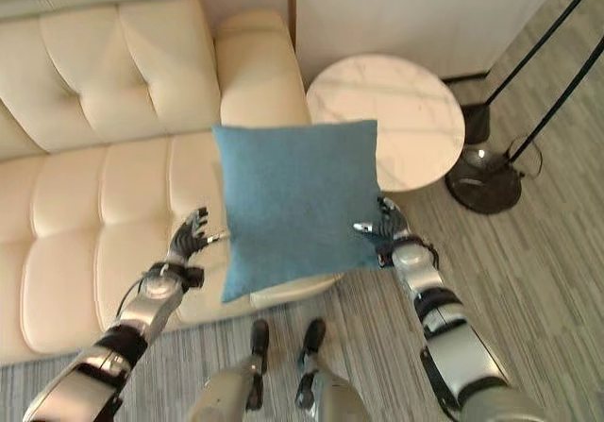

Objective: Pick up all the scattered cushions and arrange them neatly on the sofa.

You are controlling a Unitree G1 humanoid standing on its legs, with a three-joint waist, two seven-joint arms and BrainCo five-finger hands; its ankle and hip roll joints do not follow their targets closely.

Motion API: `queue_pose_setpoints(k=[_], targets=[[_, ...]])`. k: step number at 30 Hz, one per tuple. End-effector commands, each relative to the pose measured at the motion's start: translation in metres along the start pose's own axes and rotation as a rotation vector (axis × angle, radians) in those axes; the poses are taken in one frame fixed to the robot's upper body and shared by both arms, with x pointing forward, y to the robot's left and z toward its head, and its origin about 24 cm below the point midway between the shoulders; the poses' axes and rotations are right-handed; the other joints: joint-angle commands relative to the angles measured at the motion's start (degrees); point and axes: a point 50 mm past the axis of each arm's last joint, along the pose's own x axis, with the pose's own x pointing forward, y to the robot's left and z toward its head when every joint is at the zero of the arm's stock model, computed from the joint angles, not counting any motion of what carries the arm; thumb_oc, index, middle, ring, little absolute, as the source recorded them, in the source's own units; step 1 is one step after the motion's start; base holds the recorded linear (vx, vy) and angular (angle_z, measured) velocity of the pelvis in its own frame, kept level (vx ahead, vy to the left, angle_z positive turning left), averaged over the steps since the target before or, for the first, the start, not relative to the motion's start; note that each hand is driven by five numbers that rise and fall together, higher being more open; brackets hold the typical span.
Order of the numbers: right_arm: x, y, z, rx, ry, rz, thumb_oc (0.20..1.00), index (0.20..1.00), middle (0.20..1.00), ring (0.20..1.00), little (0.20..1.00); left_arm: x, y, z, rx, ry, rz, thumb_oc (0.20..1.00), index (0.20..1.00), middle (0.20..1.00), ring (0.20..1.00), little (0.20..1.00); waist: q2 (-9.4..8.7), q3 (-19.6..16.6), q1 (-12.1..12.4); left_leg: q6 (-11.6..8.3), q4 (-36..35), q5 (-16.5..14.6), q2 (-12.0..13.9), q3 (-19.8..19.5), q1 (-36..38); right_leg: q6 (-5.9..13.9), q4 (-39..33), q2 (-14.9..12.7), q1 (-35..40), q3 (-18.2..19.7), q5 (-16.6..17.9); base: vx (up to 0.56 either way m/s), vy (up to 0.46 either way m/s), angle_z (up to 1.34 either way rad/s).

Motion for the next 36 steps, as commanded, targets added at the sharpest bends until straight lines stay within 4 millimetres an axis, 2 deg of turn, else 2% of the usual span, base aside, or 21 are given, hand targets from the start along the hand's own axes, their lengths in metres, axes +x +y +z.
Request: queue_pose_setpoints(k=[1,2,3,4,7,10,13,14,16,17,21,24,25,29,32,36], targets=[[-0.006,0.041,0.028,0.017,-0.14,0.12,0.824,0.824,0.824,0.824,0.824,0.005,-0.023,0.014,-0.055,-0.051,-0.013,1.0,1.0,1.0,1.0,1.0,-1.3,-2.62,0.79,-4.67,1.99,-2.86,3.08,-1.1,0.22,8.24,3.22,-4.62,2.12,5.64,-6.68,-0.03,0.014,-0.05],[-0.009,0.054,0.037,0.036,-0.176,0.157,0.485,0.485,0.485,0.485,0.485,0.007,-0.032,0.019,-0.051,-0.063,-0.035,1.0,1.0,1.0,1.0,1.0,-1.36,-2.48,0.55,-4.72,1.79,-2.81,3.11,-1.06,0.19,8.38,2.99,-4.6,2.01,5.75,-6.47,-0.01,0.021,-0.05],[-0.011,0.063,0.047,0.066,-0.213,0.187,0.2,0.2,0.2,0.2,0.2,0.008,-0.038,0.025,-0.049,-0.082,-0.051,0.485,0.485,0.485,0.485,0.485,-1.4,-2.39,0.35,-4.73,1.68,-2.75,3.12,-0.92,0.14,8.49,2.84,-4.61,1.86,5.97,-6.29,-0.01,0.029,-0.04],[-0.016,0.072,0.056,0.092,-0.254,0.22,0.2,0.2,0.2,0.2,0.2,0.008,-0.042,0.03,-0.046,-0.102,-0.06,0.2,0.2,0.2,0.2,0.2,-1.43,-2.39,0.05,-4.75,1.52,-2.74,3.14,-0.84,0.17,8.53,2.63,-4.58,1.79,6.18,-6.16,0.0,0.033,-0.07],[-0.033,0.092,0.074,0.17,-0.375,0.31,0.2,0.2,0.2,0.2,0.2,0.003,-0.048,0.041,-0.093,-0.172,-0.083,0.2,0.2,0.2,0.2,0.2,-1.74,-2.89,-0.74,-4.74,1.12,-2.95,3.29,-0.24,0.69,8.72,1.97,-4.61,2.01,6.83,-5.9,0.01,0.038,-0.1],[-0.05,0.1,0.076,0.244,-0.444,0.369,0.2,0.2,0.2,0.2,0.2,-0.006,-0.049,0.05,-0.132,-0.238,-0.104,0.2,0.2,0.2,0.2,0.2,-1.81,-3.68,-1.33,-4.61,0.85,-3.46,3.19,0.22,1.63,8.83,1.41,-4.64,2.73,7.38,-5.79,0.03,0.044,-0.16],[-0.062,0.102,0.069,0.298,-0.466,0.394,0.2,0.2,0.2,0.2,0.2,-0.014,-0.049,0.049,-0.153,-0.267,-0.118,0.2,0.2,0.2,0.2,0.2,-1.72,-4.72,-1.84,-4.4,0.41,-3.69,3.12,0.49,2.62,8.84,1.11,-4.72,3.41,7.49,-5.85,0.05,0.041,-0.06],[-0.074,0.101,0.059,0.377,-0.475,0.404,0.2,0.2,0.2,0.2,0.2,-0.026,-0.047,0.045,-0.178,-0.288,-0.129,0.2,0.2,0.2,0.2,0.2,-1.54,-6.01,-2.33,-4.17,-0.19,-4.1,2.85,0.91,4.31,8.9,0.86,-4.78,4.56,7.59,-5.95,0.1,0.085,0.03],[-0.085,0.101,0.051,0.434,-0.48,0.416,0.2,0.2,0.2,0.2,0.2,-0.037,-0.045,0.039,-0.219,-0.288,-0.134,0.2,0.2,0.2,0.2,0.2,-1.34,-7.28,-2.77,-3.89,-0.81,-4.41,2.58,1.19,5.79,8.96,0.74,-4.91,5.78,7.52,-6.13,0.12,0.093,-0.08],[-0.1,0.096,0.046,0.486,-0.506,0.427,0.2,0.2,0.2,0.2,0.2,-0.05,-0.04,0.036,-0.257,-0.309,-0.129,0.2,0.2,0.2,0.2,0.2,-0.97,-8.74,-3.21,-3.57,-1.7,-4.78,2.25,1.23,7.6,9.18,0.58,-5.15,7.33,7.35,-6.29,0.13,0.102,-0.19],[-0.123,0.088,0.039,0.572,-0.549,0.453,0.2,0.2,0.2,0.2,0.2,-0.072,-0.03,0.033,-0.239,-0.353,-0.146,0.2,0.2,0.2,0.2,0.2,-0.42,-11.41,-3.77,-3.08,-2.72,-5.43,1.49,1.32,10.71,9.67,0.44,-5.59,10.29,7.13,-6.67,0.09,0.104,-0.03],[-0.135,0.083,0.043,0.596,-0.598,0.473,0.2,0.2,0.2,0.2,0.2,-0.084,-0.021,0.037,-0.239,-0.394,-0.145,0.2,0.2,0.2,0.2,0.2,-0.11,-12.37,-3.95,-2.84,-2.99,-5.79,1.04,1.41,12.08,10.04,0.75,-5.81,11.12,7.2,-6.76,0.03,0.097,0.01],[-0.146,0.079,0.047,0.618,-0.641,0.484,0.2,0.2,0.2,0.2,0.2,-0.094,-0.011,0.044,-0.246,-0.442,-0.127,0.2,0.2,0.2,0.2,0.2,0.16,-13.42,-4.02,-2.49,-3.64,-6.12,0.7,1.78,13.66,10.51,1.19,-6.06,11.88,7.68,-6.65,0.03,0.166,0.03],[-0.164,0.072,0.061,0.641,-0.738,0.517,0.2,0.2,0.2,0.2,0.2,-0.11,0.0,0.054,-0.249,-0.513,-0.111,0.2,0.2,0.2,0.2,0.2,0.38,-14.21,-4.05,-1.68,-5.04,-6.35,0.14,3.17,15.65,11.87,2.3,-6.72,11.51,8.54,-5.21,-0.05,0.146,-0.13],[-0.169,0.071,0.069,0.653,-0.784,0.534,0.2,0.2,0.2,0.2,0.2,-0.113,0.002,0.063,-0.218,-0.552,-0.128,0.2,0.2,0.2,0.2,0.2,0.39,-13.57,-3.94,-1.49,-5.53,-5.61,0.59,3.71,15.44,13.5,5.51,-7.03,9.55,9.89,-3.8,-0.17,0.049,-0.25],[-0.17,0.061,0.074,0.594,-0.837,0.498,0.2,0.2,0.2,0.2,0.2,-0.112,-0.004,0.068,-0.199,-0.577,-0.181,0.2,0.2,0.2,0.2,0.2,0.64,-12.99,-3.66,-0.93,-3.86,-4.37,1.39,1.7,12.95,11.9,14.08,-4.58,10.04,14.33,-9.05,-0.21,0.005,0.04]])
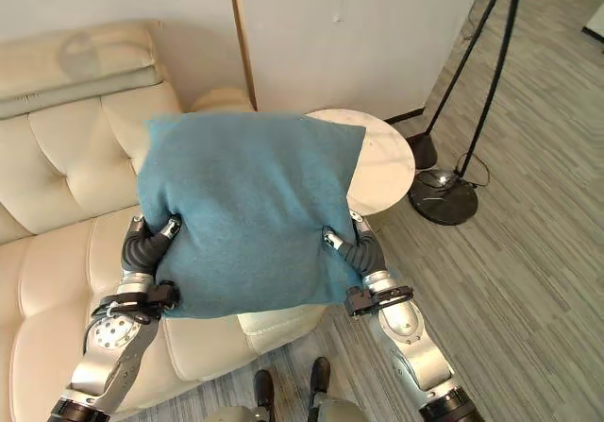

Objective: Pick up all the scattered cushions and arrange them neatly on the sofa.

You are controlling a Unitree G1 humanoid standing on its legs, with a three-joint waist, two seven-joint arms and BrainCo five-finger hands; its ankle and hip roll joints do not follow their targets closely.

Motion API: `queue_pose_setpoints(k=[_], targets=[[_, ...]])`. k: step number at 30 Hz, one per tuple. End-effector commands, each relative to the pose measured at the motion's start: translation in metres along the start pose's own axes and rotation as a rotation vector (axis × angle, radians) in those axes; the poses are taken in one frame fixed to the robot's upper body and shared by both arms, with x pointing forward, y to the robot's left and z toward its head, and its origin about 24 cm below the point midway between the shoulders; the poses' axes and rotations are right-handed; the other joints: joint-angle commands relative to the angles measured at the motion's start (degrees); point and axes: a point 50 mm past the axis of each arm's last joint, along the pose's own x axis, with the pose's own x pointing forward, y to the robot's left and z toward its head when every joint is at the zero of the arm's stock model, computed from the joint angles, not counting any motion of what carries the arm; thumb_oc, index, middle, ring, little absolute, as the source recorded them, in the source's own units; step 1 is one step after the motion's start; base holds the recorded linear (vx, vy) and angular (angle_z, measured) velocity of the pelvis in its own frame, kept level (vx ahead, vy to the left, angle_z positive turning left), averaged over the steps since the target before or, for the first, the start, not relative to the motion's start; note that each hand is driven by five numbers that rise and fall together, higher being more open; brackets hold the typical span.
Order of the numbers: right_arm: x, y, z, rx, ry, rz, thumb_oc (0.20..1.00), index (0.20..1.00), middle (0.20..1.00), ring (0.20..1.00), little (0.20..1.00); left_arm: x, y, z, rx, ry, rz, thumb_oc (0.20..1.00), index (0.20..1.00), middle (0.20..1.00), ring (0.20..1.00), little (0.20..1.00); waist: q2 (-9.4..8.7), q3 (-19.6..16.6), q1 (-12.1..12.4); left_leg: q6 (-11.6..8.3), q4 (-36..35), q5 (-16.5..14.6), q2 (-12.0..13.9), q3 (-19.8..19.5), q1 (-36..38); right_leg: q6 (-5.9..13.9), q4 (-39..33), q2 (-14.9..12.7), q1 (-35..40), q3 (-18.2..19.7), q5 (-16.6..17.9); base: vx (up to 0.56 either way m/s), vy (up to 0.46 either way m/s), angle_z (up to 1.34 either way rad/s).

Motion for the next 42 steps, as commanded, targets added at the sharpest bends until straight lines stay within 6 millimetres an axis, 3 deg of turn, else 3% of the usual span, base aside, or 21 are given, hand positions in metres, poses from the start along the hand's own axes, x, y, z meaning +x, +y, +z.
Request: queue_pose_setpoints(k=[1,3,5,7,10,13,16,20,21,25,32,37,39,40,42], targets=[[0.013,0.049,0.05,0.096,-0.325,0.243,0.2,0.2,0.2,0.2,0.2,0.006,-0.056,0.034,-0.056,-0.227,-0.306,0.2,0.2,0.2,0.2,0.2,-1.88,-4.34,0.91,-3.22,2.38,-2.77,2.13,-3.5,-1.27,3.74,10.35,-2.65,4.92,6.75,-8.18,-0.16,-0.048,0.37],[0.013,0.045,0.05,0.081,-0.325,0.221,0.2,0.2,0.2,0.2,0.2,0.006,-0.057,0.032,-0.071,-0.21,-0.314,0.2,0.2,0.2,0.2,0.2,-2.21,-5.15,1.81,-3.3,3.55,-2.09,1.94,-4.84,-2.96,3.17,13.04,-1.02,7.04,7.08,-9.48,-0.18,-0.093,0.64],[0.014,0.044,0.052,0.073,-0.337,0.215,0.2,0.2,0.2,0.2,0.2,0.005,-0.056,0.032,-0.073,-0.206,-0.311,0.2,0.2,0.2,0.2,0.2,-2.99,-5.46,3.13,-3.78,4.67,-1.0,1.43,-6.0,-5.2,1.63,10.71,0.33,9.89,7.32,-12.34,-0.2,-0.132,0.74],[0.017,0.041,0.057,0.079,-0.36,0.199,0.2,0.2,0.2,0.2,0.2,0.007,-0.055,0.036,-0.075,-0.224,-0.304,0.2,0.2,0.2,0.2,0.2,-3.25,-4.87,4.83,-7.04,6.4,3.1,1.54,-7.29,-11.53,-1.2,0.51,2.19,13.41,7.23,-15.13,-0.4,-0.225,0.45],[0.017,0.037,0.06,0.057,-0.377,0.192,0.2,0.2,0.2,0.2,0.2,0.007,-0.062,0.039,-0.111,-0.238,-0.311,0.2,0.2,0.2,0.2,0.2,-1.5,-2.41,4.61,-10.31,6.89,6.68,2.62,-6.95,-16.42,-2.23,-3.28,3.43,11.32,5.04,-13.87,-0.4,-0.114,0.55],[0.015,0.03,0.059,0.037,-0.363,0.169,0.2,0.2,0.2,0.2,0.2,0.006,-0.069,0.039,-0.137,-0.23,-0.341,0.2,0.2,0.2,0.2,0.2,-1.03,-1.81,2.34,-8.23,9.06,4.05,4.25,-1.11,-15.97,-1.83,-3.75,1.94,8.98,0.62,-11.98,-0.3,0.006,0.85],[0.007,0.027,0.055,0.044,-0.342,0.169,0.2,0.2,0.2,0.2,0.2,0.002,-0.075,0.037,-0.147,-0.218,-0.389,0.2,0.2,0.2,0.2,0.2,-2.22,-2.51,0.36,-6.58,14.95,-1.98,4.29,1.69,-13.72,-1.83,-4.77,-0.47,8.24,-2.94,-10.41,-0.17,-0.003,1.03],[0.001,0.019,0.049,0.047,-0.312,0.134,0.2,0.2,0.2,0.2,0.2,0.002,-0.087,0.032,-0.178,-0.185,-0.447,0.2,0.2,0.2,0.2,0.2,-2.1,-4.02,-2.84,-7.31,13.46,-7.75,6.4,9.39,-5.43,-1.01,-6.1,-2.34,9.11,-8.2,-10.38,-0.03,0.06,0.86],[-0.001,0.017,0.049,0.045,-0.312,0.119,0.2,0.2,0.2,0.2,0.2,0.002,-0.089,0.032,-0.178,-0.181,-0.456,0.2,0.2,0.2,0.2,0.2,-1.87,-4.12,-3.47,-7.45,12.5,-7.64,6.8,10.98,-4.43,-0.8,-6.15,-2.64,9.16,-9.55,-10.15,0.07,0.098,1.05],[-0.001,0.017,0.046,0.062,-0.295,0.107,0.2,0.2,0.2,0.2,0.2,0.002,-0.088,0.027,-0.145,-0.15,-0.472,0.2,0.2,0.2,0.2,0.2,-2.07,-4.16,-3.73,-6.93,10.31,-7.4,5.86,10.14,-3.44,-0.36,-5.97,-3.57,10.33,-11.51,-9.57,0.06,0.117,0.9],[0.001,0.025,0.042,0.068,-0.278,0.142,0.2,0.2,0.2,0.2,0.2,-0.001,-0.076,0.024,-0.109,-0.135,-0.463,0.2,0.2,0.2,0.2,0.2,-3.17,-4.09,-2.11,-4.92,10.4,-8.86,3.73,8.81,-3.71,0.59,-3.87,-4.79,10.57,-10.35,-10.04,0.08,0.128,0.22],[0.001,0.029,0.04,0.077,-0.269,0.162,0.2,0.2,0.2,0.2,0.2,-0.001,-0.071,0.022,-0.09,-0.125,-0.456,0.2,0.2,0.2,0.2,0.2,-2.81,-3.99,-1.31,-3.26,9.43,-9.76,1.55,7.78,-3.16,1.88,2.92,-7.16,8.71,-9.84,-11.25,0.1,0.202,0.03],[0.001,0.03,0.04,0.076,-0.266,0.161,0.2,0.2,0.2,0.2,0.2,0.0,-0.07,0.022,-0.08,-0.124,-0.455,0.2,0.2,0.2,0.2,0.2,-2.46,-3.21,-1.49,-2.13,8.7,-10.03,0.14,6.64,-2.33,2.64,10.47,-9.02,6.03,-8.64,-10.37,0.07,0.198,0.06],[0.001,0.03,0.04,0.078,-0.271,0.158,0.2,0.2,0.2,0.2,0.2,0.0,-0.069,0.021,-0.077,-0.12,-0.452,0.2,0.2,0.2,0.2,0.2,-2.18,-2.79,-1.71,-1.4,8.47,-8.96,-0.13,6.98,-2.71,2.54,12.94,-8.83,4.11,-8.12,-8.69,0.04,0.173,0.1],[0.001,0.032,0.04,0.079,-0.271,0.162,0.2,0.2,0.2,0.2,0.2,-0.001,-0.071,0.02,-0.073,-0.117,-0.458,0.2,0.2,0.2,0.2,0.2,-1.52,-2.28,-2.32,-1.13,7.47,-9.23,-0.77,5.92,-1.23,2.2,16.1,-7.21,1.02,-5.01,-8.92,0.14,0.15,0.35]])
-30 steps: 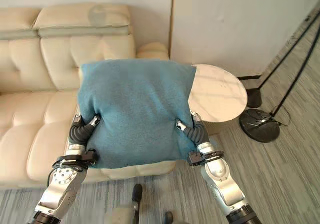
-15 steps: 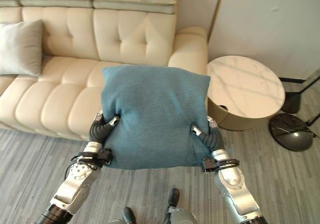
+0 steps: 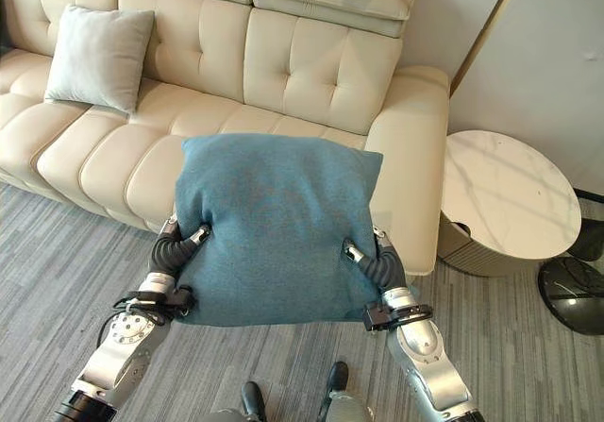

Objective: Pick up all the scattered cushions and arrange them neatly on the sofa.

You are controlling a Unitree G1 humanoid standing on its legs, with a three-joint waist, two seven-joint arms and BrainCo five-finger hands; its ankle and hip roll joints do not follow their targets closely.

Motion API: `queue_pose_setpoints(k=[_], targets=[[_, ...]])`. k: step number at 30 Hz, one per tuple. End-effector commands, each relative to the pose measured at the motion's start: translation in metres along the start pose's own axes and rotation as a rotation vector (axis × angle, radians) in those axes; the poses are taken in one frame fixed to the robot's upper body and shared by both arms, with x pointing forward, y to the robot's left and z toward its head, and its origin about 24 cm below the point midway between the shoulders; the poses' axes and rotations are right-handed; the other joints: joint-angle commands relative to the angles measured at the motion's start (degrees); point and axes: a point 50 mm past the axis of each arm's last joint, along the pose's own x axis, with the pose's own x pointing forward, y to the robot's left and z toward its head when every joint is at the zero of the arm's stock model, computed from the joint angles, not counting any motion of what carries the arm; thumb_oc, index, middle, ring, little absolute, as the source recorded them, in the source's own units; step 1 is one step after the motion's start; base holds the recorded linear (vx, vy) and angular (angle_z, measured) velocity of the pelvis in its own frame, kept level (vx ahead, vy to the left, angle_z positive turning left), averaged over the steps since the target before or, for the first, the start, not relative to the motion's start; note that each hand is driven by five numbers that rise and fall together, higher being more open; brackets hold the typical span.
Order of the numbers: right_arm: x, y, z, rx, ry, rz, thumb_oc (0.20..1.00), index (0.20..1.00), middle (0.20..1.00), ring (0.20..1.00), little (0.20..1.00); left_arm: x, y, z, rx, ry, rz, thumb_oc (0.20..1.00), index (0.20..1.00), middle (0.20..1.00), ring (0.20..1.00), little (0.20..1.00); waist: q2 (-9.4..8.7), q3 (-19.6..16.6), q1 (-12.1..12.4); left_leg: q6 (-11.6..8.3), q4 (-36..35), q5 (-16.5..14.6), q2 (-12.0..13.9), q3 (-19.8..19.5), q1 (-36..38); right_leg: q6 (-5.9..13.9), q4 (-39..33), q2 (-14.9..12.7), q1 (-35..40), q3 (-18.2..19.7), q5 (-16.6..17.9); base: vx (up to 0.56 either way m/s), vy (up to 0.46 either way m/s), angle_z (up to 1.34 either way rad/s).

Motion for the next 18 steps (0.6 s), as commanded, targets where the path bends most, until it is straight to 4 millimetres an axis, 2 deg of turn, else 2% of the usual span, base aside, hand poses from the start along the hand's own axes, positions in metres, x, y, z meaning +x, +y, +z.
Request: queue_pose_setpoints(k=[1,3,5,6,8,11,12,15,16,17,18], targets=[[0.019,0.051,0.056,0.094,-0.323,0.252,0.2,0.2,0.2,0.2,0.2,0.006,-0.051,0.039,-0.058,-0.219,-0.287,0.2,0.2,0.2,0.2,0.2,-0.08,-1.1,-0.87,0.23,1.15,-3.27,-2.74,-3.29,-0.16,2.93,4.1,5.38,2.19,5.7,-9.44,0.24,0.138,0.41],[0.02,0.051,0.057,0.098,-0.329,0.257,0.2,0.2,0.2,0.2,0.2,0.005,-0.049,0.038,-0.054,-0.221,-0.284,0.2,0.2,0.2,0.2,0.2,0.26,-0.5,-1.23,0.36,0.91,-4.15,-3.15,-3.86,0.99,2.47,1.98,6.04,-0.94,5.35,-8.63,0.22,0.084,0.15],[0.02,0.049,0.058,0.107,-0.331,0.251,0.2,0.2,0.2,0.2,0.2,0.006,-0.049,0.038,-0.055,-0.218,-0.28,0.2,0.2,0.2,0.2,0.2,0.2,-0.09,-1.76,0.22,1.41,-6.2,-4.03,-5.23,2.61,3.37,-0.38,6.52,-3.71,5.36,-7.51,0.28,0.035,0.12],[0.02,0.048,0.058,0.11,-0.332,0.248,0.2,0.2,0.2,0.2,0.2,0.007,-0.048,0.038,-0.054,-0.219,-0.274,0.2,0.2,0.2,0.2,0.2,0.06,0.04,-1.89,0.11,1.8,-6.96,-4.39,-5.58,3.2,3.86,-2.48,6.28,-4.61,4.16,-6.54,0.28,0.003,0.31],[0.019,0.047,0.059,0.113,-0.336,0.247,0.2,0.2,0.2,0.2,0.2,0.008,-0.048,0.038,-0.056,-0.222,-0.265,0.2,0.2,0.2,0.2,0.2,-0.36,0.46,-2.22,-0.08,3.33,-8.13,-4.89,-5.44,4.1,3.78,-6.21,5.54,-4.4,-1.07,-4.75,0.29,-0.024,0.43],[0.017,0.042,0.055,0.105,-0.321,0.238,0.2,0.2,0.2,0.2,0.2,0.007,-0.048,0.035,-0.058,-0.215,-0.261,0.2,0.2,0.2,0.2,0.2,0.16,-0.26,-2.84,-0.72,4.01,-10.72,-4.65,-6.17,6.55,4.22,-5.89,6.23,-5.13,-3.02,-5.67,0.37,-0.018,0.2],[0.01,0.035,0.054,0.106,-0.31,0.215,0.2,0.2,0.2,0.2,0.2,0.004,-0.051,0.032,-0.07,-0.196,-0.28,0.2,0.2,0.2,0.2,0.2,-0.78,-1.1,-3.74,-0.74,6.45,-11.35,-5.66,-6.43,7.0,2.99,-7.74,5.88,-3.52,-2.29,-4.25,0.36,-0.056,0.12],[0.007,0.028,0.053,0.088,-0.305,0.203,0.2,0.2,0.2,0.2,0.2,0.002,-0.055,0.03,-0.095,-0.189,-0.29,0.2,0.2,0.2,0.2,0.2,-0.49,-1.73,-4.5,-4.5,16.0,-9.0,-3.62,-5.87,5.24,1.03,-8.18,6.76,-0.6,-1.56,-4.04,0.32,-0.094,0.4],[0.007,0.028,0.053,0.087,-0.305,0.202,0.2,0.2,0.2,0.2,0.2,0.002,-0.055,0.03,-0.095,-0.189,-0.29,0.2,0.2,0.2,0.2,0.2,-0.42,-1.74,-4.52,-4.56,16.32,-9.15,-3.49,-5.91,5.06,0.98,-8.27,6.85,-0.57,-1.63,-4.01,0.26,-0.139,0.36],[0.005,0.022,0.054,0.075,-0.306,0.184,0.2,0.2,0.2,0.2,0.2,0.002,-0.057,0.029,-0.098,-0.185,-0.296,0.2,0.2,0.2,0.2,0.2,-0.74,-1.87,-4.79,-6.73,23.1,-6.23,-1.09,-4.62,2.95,-0.33,-9.14,8.1,1.57,-1.06,-5.07,0.23,-0.13,0.07],[0.005,0.02,0.056,0.062,-0.309,0.184,0.2,0.2,0.2,0.2,0.2,0.003,-0.056,0.029,-0.099,-0.183,-0.295,0.2,0.2,0.2,0.2,0.2,-0.78,-1.89,-4.62,-7.63,25.87,-4.57,-0.42,-4.54,1.85,-1.02,-9.69,8.91,2.54,-0.67,-5.75,0.32,-0.154,-0.13]])
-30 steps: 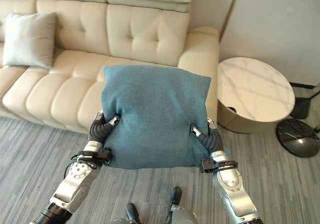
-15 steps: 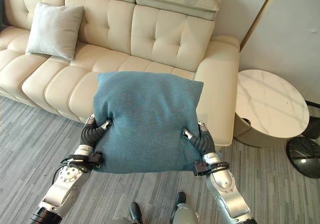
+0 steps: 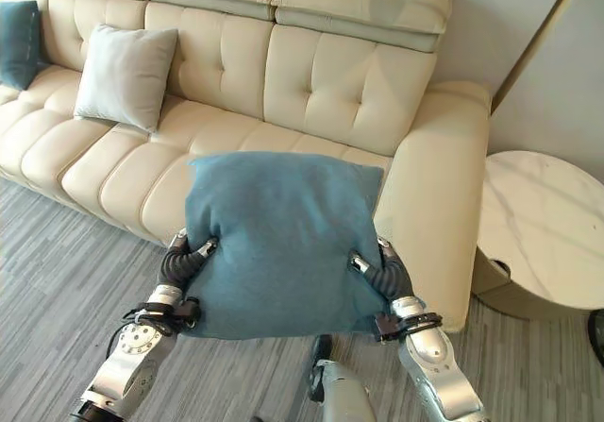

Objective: Pick up all the scattered cushions and arrange them neatly on the sofa.

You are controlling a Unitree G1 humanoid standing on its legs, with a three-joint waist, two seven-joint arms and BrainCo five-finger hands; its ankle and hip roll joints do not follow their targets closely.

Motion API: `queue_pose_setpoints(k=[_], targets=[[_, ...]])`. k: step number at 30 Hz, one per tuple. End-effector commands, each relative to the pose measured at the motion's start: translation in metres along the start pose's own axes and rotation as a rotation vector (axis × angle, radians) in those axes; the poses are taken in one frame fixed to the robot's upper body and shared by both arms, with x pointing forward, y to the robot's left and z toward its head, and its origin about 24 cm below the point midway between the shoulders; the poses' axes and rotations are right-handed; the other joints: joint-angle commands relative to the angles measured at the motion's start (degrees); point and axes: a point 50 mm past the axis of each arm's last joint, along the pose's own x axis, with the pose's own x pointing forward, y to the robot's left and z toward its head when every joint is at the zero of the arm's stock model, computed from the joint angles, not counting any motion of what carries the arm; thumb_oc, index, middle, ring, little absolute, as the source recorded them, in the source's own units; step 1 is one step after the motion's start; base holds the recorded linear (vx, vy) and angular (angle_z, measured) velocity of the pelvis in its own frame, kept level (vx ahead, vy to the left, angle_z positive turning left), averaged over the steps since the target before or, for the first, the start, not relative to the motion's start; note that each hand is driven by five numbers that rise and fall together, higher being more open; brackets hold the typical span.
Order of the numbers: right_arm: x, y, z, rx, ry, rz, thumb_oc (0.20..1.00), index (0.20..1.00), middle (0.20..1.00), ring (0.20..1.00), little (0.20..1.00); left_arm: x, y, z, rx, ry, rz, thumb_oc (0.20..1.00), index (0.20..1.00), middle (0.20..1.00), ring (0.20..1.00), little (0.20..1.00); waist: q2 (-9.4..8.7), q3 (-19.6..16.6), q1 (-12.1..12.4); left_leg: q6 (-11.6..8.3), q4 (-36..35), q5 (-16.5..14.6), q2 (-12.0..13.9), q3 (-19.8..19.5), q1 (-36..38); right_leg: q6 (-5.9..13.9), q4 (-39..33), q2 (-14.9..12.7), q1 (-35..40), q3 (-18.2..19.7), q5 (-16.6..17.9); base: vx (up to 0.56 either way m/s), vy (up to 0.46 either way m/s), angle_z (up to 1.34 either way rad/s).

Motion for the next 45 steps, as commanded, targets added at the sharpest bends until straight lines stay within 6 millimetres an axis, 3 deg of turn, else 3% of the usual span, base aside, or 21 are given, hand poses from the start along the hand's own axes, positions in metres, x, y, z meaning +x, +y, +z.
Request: queue_pose_setpoints(k=[1,3,7,10,12,13,16,18,19,23,26,27,28,30,34,36,40,43,45], targets=[[0.013,0.034,0.059,0.102,-0.354,0.173,0.2,0.2,0.2,0.2,0.2,0.013,-0.045,0.046,-0.042,-0.251,-0.265,0.2,0.2,0.2,0.2,0.2,-2.6,-2.68,-1.45,-0.82,6.86,6.06,-3.64,3.23,-1.55,8.07,-7.54,1.29,6.3,4.07,-3.4,0.21,-0.061,-0.21],[0.013,0.033,0.058,0.097,-0.347,0.171,0.2,0.2,0.2,0.2,0.2,0.012,-0.046,0.045,-0.044,-0.242,-0.271,0.2,0.2,0.2,0.2,0.2,-2.55,-2.99,-1.43,0.64,3.82,4.58,-2.47,3.54,-2.13,8.18,-7.66,1.65,7.0,5.34,-4.6,0.18,0.017,-0.41],[0.012,0.03,0.057,0.074,-0.341,0.16,0.2,0.2,0.2,0.2,0.2,0.01,-0.043,0.045,-0.025,-0.238,-0.279,0.2,0.2,0.2,0.2,0.2,-4.16,-3.42,-0.79,2.63,-2.64,1.47,-0.63,1.68,-6.26,9.26,-7.6,0.14,8.57,9.24,-5.89,0.16,0.097,-0.38],[0.015,0.031,0.053,0.074,-0.329,0.146,0.2,0.2,0.2,0.2,0.2,0.011,-0.041,0.049,-0.024,-0.256,-0.257,0.2,0.2,0.2,0.2,0.2,-5.2,-2.8,1.27,0.99,-8.9,7.79,0.72,-6.04,-11.26,9.55,-7.45,0.44,10.5,14.1,-6.44,0.26,0.17,-0.84],[0.018,0.032,0.052,0.067,-0.326,0.144,0.2,0.2,0.2,0.2,0.2,0.013,-0.043,0.051,-0.036,-0.272,-0.243,0.2,0.2,0.2,0.2,0.2,-4.9,-2.63,1.84,0.45,-10.72,9.29,-0.45,-10.37,-12.42,9.94,-7.21,0.65,11.41,16.49,-6.72,0.22,0.209,-0.61],[0.018,0.031,0.051,0.067,-0.322,0.14,0.2,0.2,0.2,0.2,0.2,0.013,-0.044,0.05,-0.045,-0.271,-0.249,0.2,0.2,0.2,0.2,0.2,-4.57,-2.88,1.6,0.53,-11.21,9.16,-0.92,-10.6,-12.07,10.06,-6.85,0.57,11.51,16.93,-6.88,0.22,0.256,-0.65],[0.019,0.032,0.049,0.052,-0.311,0.15,0.2,0.2,0.2,0.2,0.2,0.012,-0.045,0.049,-0.038,-0.262,-0.264,0.2,0.2,0.2,0.2,0.2,-4.07,-4.11,1.14,1.99,-12.8,8.73,-2.37,-9.39,-9.74,11.08,-5.27,-0.57,12.07,18.83,-6.69,0.29,0.338,-0.79],[0.023,0.038,0.049,0.084,-0.316,0.162,0.2,0.2,0.2,0.2,0.2,0.013,-0.04,0.048,-0.006,-0.257,-0.261,0.2,0.2,0.2,0.2,0.2,-3.95,-4.7,1.4,3.75,-14.28,7.98,-3.7,-6.64,-7.63,12.56,-2.57,-2.06,11.29,20.27,-6.01,0.32,0.411,-0.77],[0.03,0.045,0.05,0.105,-0.327,0.172,0.2,0.2,0.2,0.2,0.2,0.013,-0.03,0.048,0.02,-0.256,-0.216,0.2,0.2,0.2,0.2,0.2,-3.56,-4.72,2.09,5.45,-14.93,7.15,-4.58,-4.19,-5.83,13.55,2.3,-2.99,9.26,20.38,-4.62,0.2,0.274,-0.4],[0.037,0.053,0.049,0.112,-0.323,0.187,0.2,0.2,0.2,0.2,0.2,0.013,-0.021,0.045,0.04,-0.245,-0.174,0.2,0.2,0.2,0.2,0.2,-3.02,-4.67,2.83,6.22,-16.0,6.33,-5.21,-2.4,-3.6,14.12,4.11,-3.73,7.35,18.36,-3.51,0.14,0.139,-0.42],[0.042,0.057,0.048,0.083,-0.318,0.205,0.2,0.2,0.2,0.2,0.2,0.012,-0.016,0.044,0.053,-0.245,-0.146,0.2,0.2,0.2,0.2,0.2,-2.42,-4.75,2.84,6.63,-16.91,5.56,-6.06,-2.49,-1.78,13.48,1.86,-2.04,4.7,17.15,-3.33,0.17,0.049,-0.24],[0.044,0.058,0.04,0.059,-0.286,0.204,0.2,0.2,0.2,0.2,0.2,0.013,-0.015,0.042,0.062,-0.241,-0.13,0.2,0.2,0.2,0.2,0.2,-2.58,-4.53,2.73,6.65,-17.36,5.43,-6.51,-1.95,-1.27,13.06,-0.57,-1.8,3.36,15.71,-2.92,0.18,0.009,-0.05],[0.047,0.059,0.047,0.054,-0.317,0.21,0.2,0.2,0.2,0.2,0.2,0.014,-0.014,0.045,0.076,-0.253,-0.125,0.2,0.2,0.2,0.2,0.2,-2.07,-4.26,2.42,6.65,-16.59,4.92,-6.29,-2.4,-1.35,13.62,-0.91,-2.1,2.3,15.82,-2.4,0.19,-0.02,0.01],[0.048,0.06,0.044,0.062,-0.306,0.201,0.2,0.2,0.2,0.2,0.2,0.016,-0.013,0.044,0.074,-0.262,-0.111,0.2,0.2,0.2,0.2,0.2,-2.43,-4.12,2.52,6.67,-15.94,4.68,-7.08,-2.98,-1.26,13.39,-1.66,-0.89,2.87,17.97,-2.15,0.16,-0.033,-0.03],[0.058,0.062,0.049,0.005,-0.327,0.18,0.2,0.2,0.2,0.2,0.2,0.023,-0.014,0.045,0.097,-0.269,-0.099,0.2,0.2,0.2,0.2,0.2,-2.06,-4.92,3.15,6.57,-16.82,4.45,-7.76,-3.22,-1.73,12.99,-5.57,-1.29,4.12,16.78,-1.66,0.08,-0.057,0.19],[0.067,0.064,0.058,-0.04,-0.373,0.152,0.2,0.2,0.2,0.2,0.2,0.031,-0.014,0.048,0.124,-0.288,-0.074,0.2,0.2,0.2,0.2,0.2,-1.67,-4.77,3.29,6.48,-17.13,4.78,-7.82,-2.97,-3.52,12.95,-7.32,-1.22,3.53,16.81,-0.87,-0.06,-0.05,0.15],[0.092,0.08,0.094,-0.107,-0.537,0.103,0.2,0.2,0.2,0.2,0.2,0.058,-0.022,0.07,0.188,-0.391,-0.028,0.2,0.2,0.2,0.2,0.2,-0.72,-3.38,3.69,6.21,-16.6,6.14,-7.38,-2.52,-11.15,12.44,-8.3,-1.25,-2.68,17.94,0.3,-0.17,-0.029,-0.01],[0.115,0.095,0.134,-0.181,-0.687,0.065,0.2,0.2,0.2,0.2,0.2,0.087,-0.031,0.102,0.235,-0.513,0.018,0.2,0.2,0.2,0.2,0.2,-0.15,-1.81,4.1,5.78,-15.41,7.11,-7.18,-2.75,-17.47,12.22,-8.1,-1.15,-7.98,18.38,1.23,-0.17,-0.022,-0.08],[0.132,0.103,0.175,-0.237,-0.819,0.007,0.2,0.2,0.2,0.2,0.2,0.11,-0.039,0.14,0.283,-0.63,0.069,0.2,0.2,0.2,0.2,0.2,0.05,-0.69,4.49,5.52,-14.79,8.13,-7.35,-2.93,-21.84,12.25,-8.14,-0.96,-11.72,18.82,2.06,-0.16,-0.032,-0.1]])
